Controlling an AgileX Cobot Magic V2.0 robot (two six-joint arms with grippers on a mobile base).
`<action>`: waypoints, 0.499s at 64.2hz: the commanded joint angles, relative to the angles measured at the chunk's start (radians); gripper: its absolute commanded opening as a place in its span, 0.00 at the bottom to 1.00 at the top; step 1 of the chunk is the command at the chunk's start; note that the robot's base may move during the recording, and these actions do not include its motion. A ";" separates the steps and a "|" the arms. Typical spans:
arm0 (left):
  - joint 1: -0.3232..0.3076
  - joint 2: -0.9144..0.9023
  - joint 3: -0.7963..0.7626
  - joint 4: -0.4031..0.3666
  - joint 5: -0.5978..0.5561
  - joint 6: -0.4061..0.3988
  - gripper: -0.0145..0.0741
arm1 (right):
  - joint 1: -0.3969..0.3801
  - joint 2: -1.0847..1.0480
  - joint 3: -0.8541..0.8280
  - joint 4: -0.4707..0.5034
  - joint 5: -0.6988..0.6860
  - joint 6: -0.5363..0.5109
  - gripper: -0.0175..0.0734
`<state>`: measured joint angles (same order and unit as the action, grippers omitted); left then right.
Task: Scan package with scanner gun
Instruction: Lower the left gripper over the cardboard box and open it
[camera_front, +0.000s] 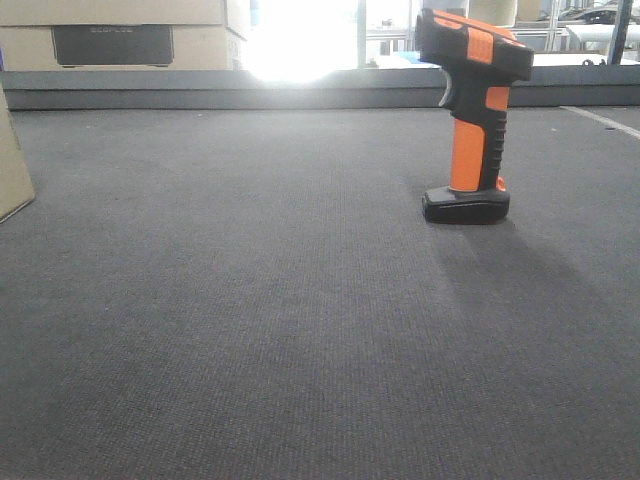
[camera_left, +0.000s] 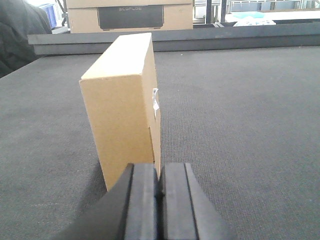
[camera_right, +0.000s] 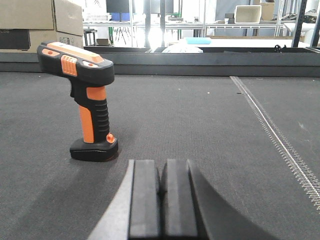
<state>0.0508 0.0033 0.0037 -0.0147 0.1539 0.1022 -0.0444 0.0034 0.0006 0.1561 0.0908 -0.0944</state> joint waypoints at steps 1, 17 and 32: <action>-0.005 -0.003 -0.004 -0.004 -0.021 -0.006 0.04 | -0.004 -0.003 -0.001 -0.004 -0.018 -0.003 0.01; -0.005 -0.003 -0.004 -0.004 -0.021 -0.006 0.04 | -0.004 -0.003 -0.001 -0.004 -0.018 -0.003 0.01; -0.005 -0.003 -0.004 -0.004 -0.021 -0.006 0.04 | -0.004 -0.003 -0.001 -0.004 -0.018 -0.003 0.01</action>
<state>0.0508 0.0033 0.0037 -0.0147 0.1522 0.1022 -0.0444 0.0034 0.0006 0.1561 0.0908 -0.0944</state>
